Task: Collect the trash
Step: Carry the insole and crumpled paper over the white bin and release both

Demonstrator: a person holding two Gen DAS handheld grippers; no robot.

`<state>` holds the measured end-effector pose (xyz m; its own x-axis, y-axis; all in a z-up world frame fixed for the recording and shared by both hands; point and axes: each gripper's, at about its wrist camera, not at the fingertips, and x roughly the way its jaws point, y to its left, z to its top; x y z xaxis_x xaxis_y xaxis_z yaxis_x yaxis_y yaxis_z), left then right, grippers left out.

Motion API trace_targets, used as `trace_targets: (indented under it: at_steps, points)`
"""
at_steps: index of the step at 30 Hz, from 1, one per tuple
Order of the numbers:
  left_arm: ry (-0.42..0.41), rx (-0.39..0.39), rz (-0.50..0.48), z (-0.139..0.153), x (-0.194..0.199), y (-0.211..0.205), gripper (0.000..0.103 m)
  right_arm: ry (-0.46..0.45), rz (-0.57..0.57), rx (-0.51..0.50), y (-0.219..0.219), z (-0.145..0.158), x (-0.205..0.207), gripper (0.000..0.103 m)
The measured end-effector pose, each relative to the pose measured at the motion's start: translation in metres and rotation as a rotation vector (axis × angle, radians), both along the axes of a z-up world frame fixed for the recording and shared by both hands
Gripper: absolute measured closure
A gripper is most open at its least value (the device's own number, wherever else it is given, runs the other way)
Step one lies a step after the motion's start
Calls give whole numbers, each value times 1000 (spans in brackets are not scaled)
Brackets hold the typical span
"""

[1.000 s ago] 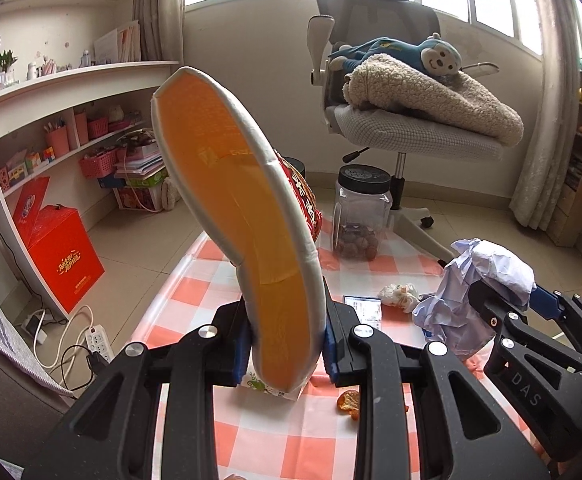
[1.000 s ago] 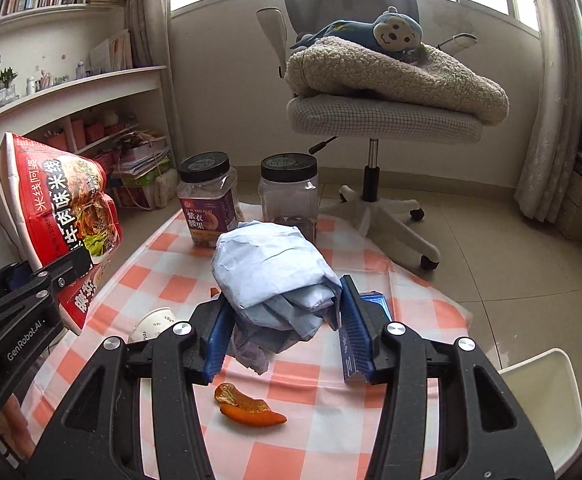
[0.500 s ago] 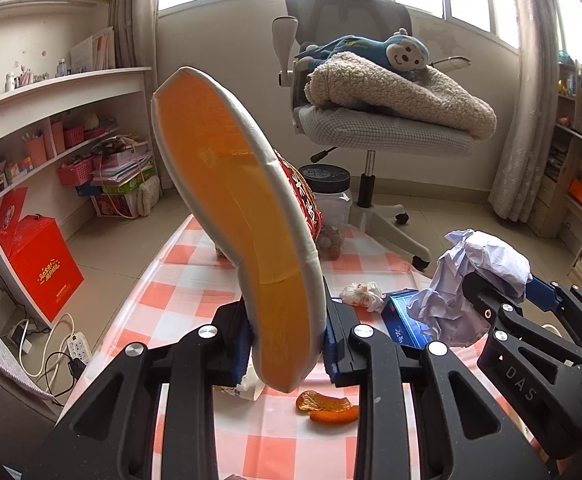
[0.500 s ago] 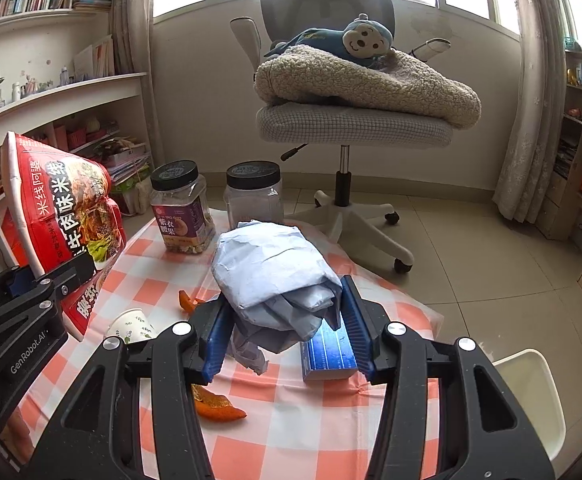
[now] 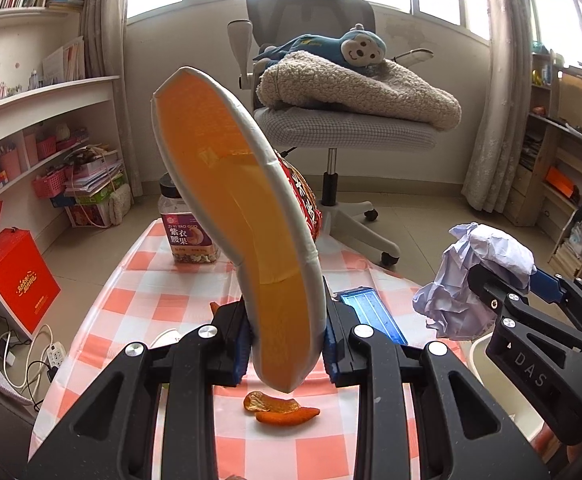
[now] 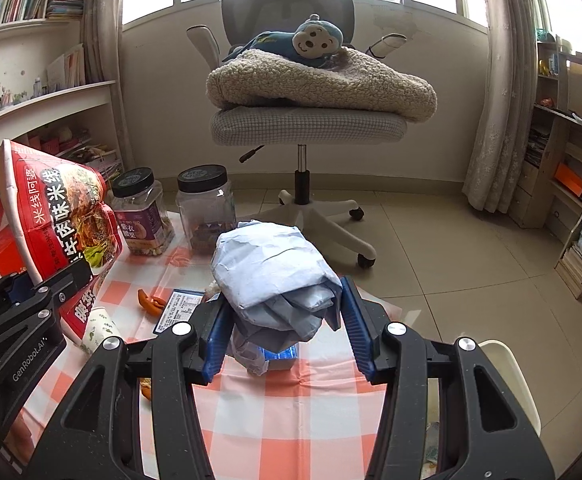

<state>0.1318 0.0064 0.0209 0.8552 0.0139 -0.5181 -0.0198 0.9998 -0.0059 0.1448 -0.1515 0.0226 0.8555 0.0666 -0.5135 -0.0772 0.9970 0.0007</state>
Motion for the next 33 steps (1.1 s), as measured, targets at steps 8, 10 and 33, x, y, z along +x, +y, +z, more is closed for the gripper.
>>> trace_targets:
  at_steps: [8, 10, 33]
  points:
    - [-1, 3, -44, -3, -1, -24, 75, 0, -54, -6, -30, 1, -6, 55]
    - [1, 3, -55, -3, 0, -30, 75, 1, -69, -9, -39, 1, -7, 55]
    - [30, -17, -246, -17, 4, -139, 75, 94, -338, -1, -177, -17, -20, 53]
